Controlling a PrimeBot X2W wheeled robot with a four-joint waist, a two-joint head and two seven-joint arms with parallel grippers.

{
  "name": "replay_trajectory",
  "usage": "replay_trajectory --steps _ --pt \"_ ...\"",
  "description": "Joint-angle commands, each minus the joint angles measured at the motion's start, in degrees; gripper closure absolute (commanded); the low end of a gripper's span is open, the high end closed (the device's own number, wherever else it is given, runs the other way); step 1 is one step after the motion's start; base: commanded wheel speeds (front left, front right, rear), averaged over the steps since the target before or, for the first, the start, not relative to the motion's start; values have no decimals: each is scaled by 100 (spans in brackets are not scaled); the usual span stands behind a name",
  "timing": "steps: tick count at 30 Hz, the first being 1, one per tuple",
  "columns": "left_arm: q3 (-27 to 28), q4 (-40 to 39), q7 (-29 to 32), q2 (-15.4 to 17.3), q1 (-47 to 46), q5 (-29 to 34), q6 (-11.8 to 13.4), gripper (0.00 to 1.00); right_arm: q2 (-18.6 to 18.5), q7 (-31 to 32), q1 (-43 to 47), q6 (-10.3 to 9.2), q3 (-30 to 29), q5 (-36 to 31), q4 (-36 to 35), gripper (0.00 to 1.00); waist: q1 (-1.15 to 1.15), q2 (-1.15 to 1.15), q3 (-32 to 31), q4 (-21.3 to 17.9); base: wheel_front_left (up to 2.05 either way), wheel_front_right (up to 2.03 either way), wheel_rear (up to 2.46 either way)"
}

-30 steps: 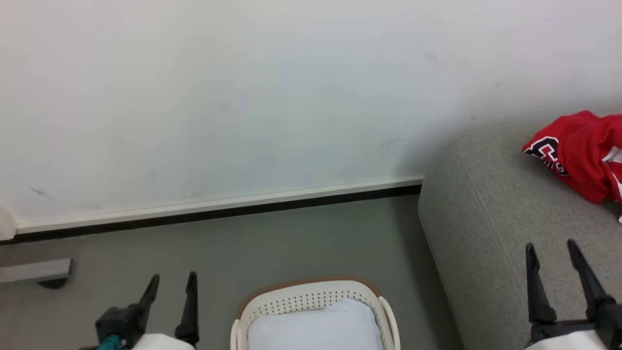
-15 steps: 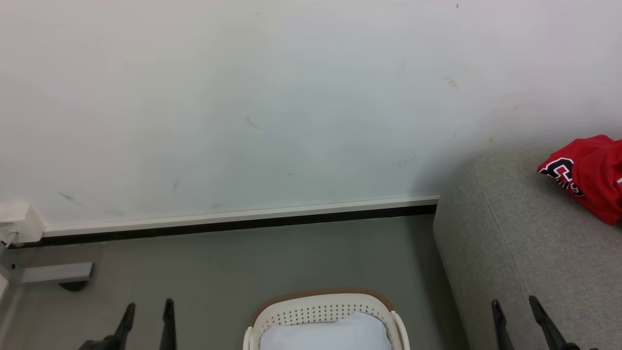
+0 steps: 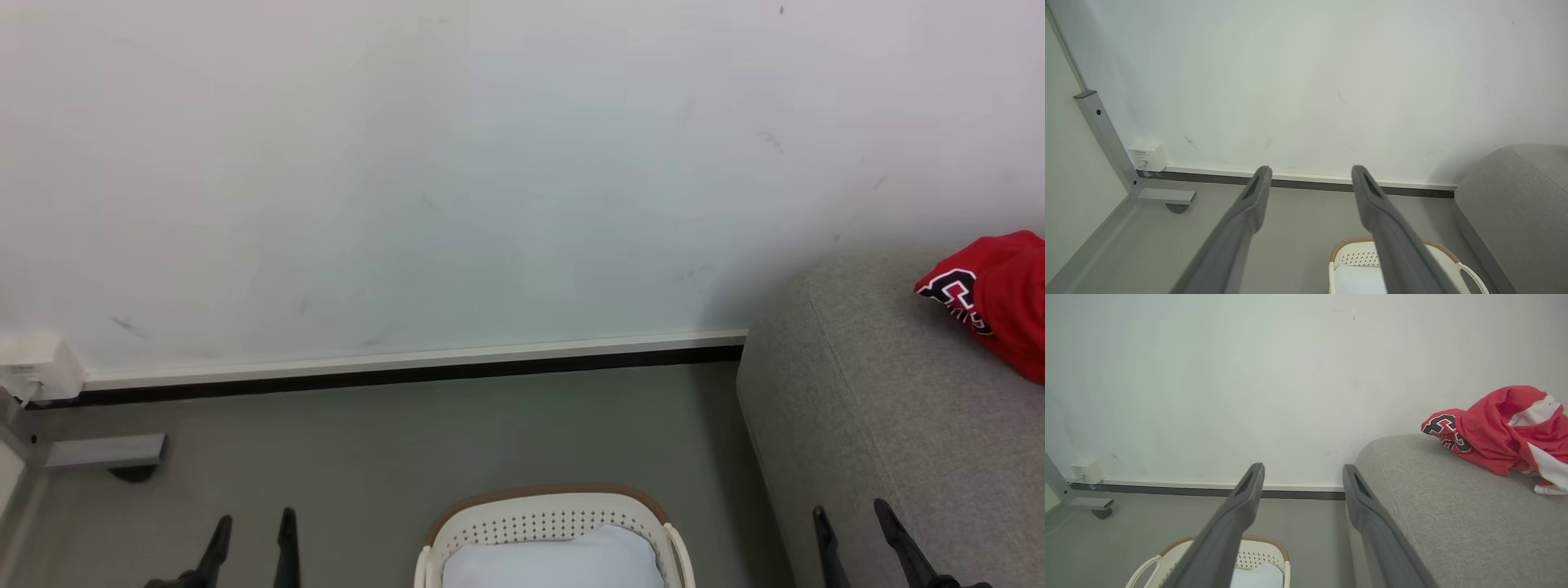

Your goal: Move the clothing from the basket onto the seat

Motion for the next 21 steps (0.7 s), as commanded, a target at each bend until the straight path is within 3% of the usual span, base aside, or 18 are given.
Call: replay_trajectory --steps 1,18,19,21 --pt "74 10 -2 -44 7 98 -52 0 -4 2 -59 -15 28 -42 23 0 0 0 -10 30 0 0 0" --pt "411 97 -2 -293 -33 351 -387 0 -4 2 -105 -15 116 -37 69 0 0 0 -31 67 0 0 0" --pt "390 77 0 -299 -9 312 -407 100 1 0 -65 0 114 -16 51 100 0 0 -31 67 0 0 0" --pt "376 162 9 -326 8 297 -408 100 5 1 -11 0 120 -3 110 100 0 0 -29 66 0 0 0"
